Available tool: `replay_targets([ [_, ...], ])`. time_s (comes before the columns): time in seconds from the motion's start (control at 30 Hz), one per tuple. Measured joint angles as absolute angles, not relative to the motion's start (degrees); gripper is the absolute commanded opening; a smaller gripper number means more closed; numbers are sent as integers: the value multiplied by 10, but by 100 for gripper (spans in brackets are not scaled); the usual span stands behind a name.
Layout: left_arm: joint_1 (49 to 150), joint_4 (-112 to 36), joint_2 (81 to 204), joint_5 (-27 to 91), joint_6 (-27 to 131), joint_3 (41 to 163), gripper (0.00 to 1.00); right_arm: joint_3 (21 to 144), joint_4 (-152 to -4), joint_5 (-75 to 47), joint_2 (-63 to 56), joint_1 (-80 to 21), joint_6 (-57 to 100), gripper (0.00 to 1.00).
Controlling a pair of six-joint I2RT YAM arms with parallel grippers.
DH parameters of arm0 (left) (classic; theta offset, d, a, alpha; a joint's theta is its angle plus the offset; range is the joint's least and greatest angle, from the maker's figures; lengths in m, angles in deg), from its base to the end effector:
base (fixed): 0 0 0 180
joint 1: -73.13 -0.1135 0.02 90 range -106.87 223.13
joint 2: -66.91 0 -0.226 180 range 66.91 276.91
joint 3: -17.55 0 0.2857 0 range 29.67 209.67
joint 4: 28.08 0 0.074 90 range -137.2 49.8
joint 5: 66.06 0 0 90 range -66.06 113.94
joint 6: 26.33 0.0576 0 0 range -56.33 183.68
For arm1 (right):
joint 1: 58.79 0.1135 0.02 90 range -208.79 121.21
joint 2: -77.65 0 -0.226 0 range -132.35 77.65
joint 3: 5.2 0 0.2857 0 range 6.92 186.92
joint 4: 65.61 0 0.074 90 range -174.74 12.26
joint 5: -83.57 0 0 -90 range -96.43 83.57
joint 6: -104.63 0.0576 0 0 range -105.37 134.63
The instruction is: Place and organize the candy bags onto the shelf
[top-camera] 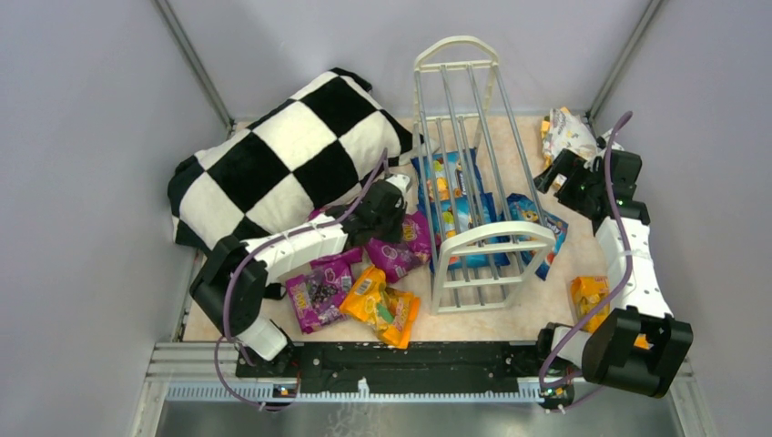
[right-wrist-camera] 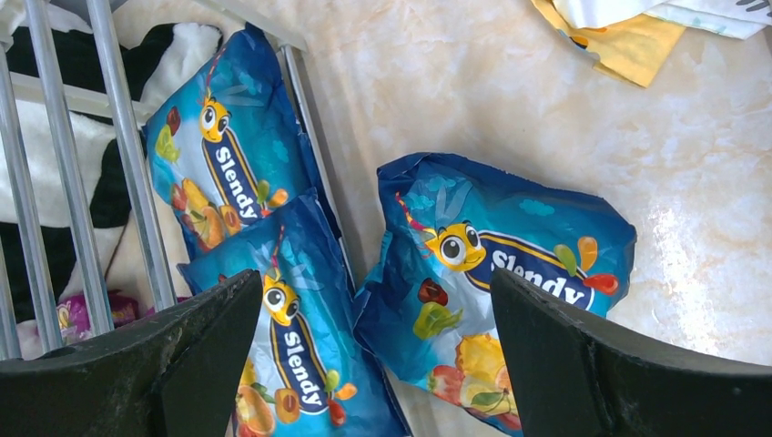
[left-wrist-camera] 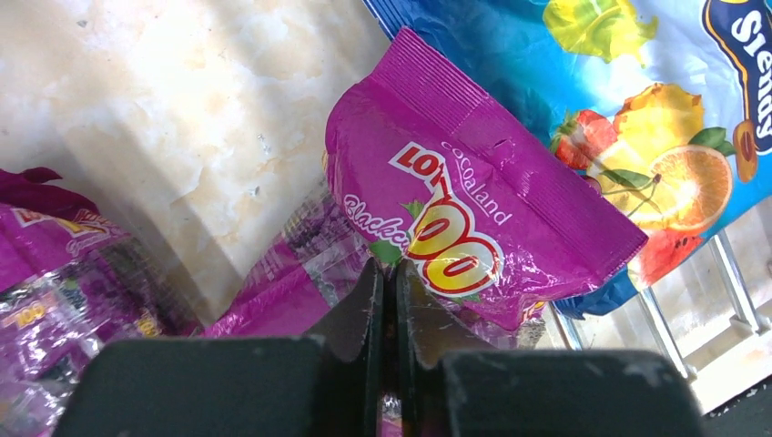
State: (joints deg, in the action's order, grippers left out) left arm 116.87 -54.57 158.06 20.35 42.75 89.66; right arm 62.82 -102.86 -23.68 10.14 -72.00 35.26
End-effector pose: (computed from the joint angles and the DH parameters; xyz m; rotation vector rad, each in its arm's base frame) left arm 0.2819 -0.2648 0.1524 0.4472 2.3722 -0.4638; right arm 0.3180 -0.0571 0.2477 0.4805 2.1550 0.4047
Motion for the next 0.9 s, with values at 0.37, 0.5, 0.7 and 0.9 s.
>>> replay_targets([
  [0.37, 1169, -605, 1503, 138, 426, 897, 0, 650, -1054, -241, 105, -710, 360, 95],
  [0.5, 1169, -619, 1436, 101, 437, 897, 0, 680, -1065, -241, 105, -708, 364, 95],
  [0.7, 1163, -608, 1316, 51, 496, 897, 0, 769, -1097, -243, 102, -705, 368, 95],
  [0.9, 1162, -587, 1271, 38, 563, 956, 0, 912, -1125, -268, 69, -689, 380, 98],
])
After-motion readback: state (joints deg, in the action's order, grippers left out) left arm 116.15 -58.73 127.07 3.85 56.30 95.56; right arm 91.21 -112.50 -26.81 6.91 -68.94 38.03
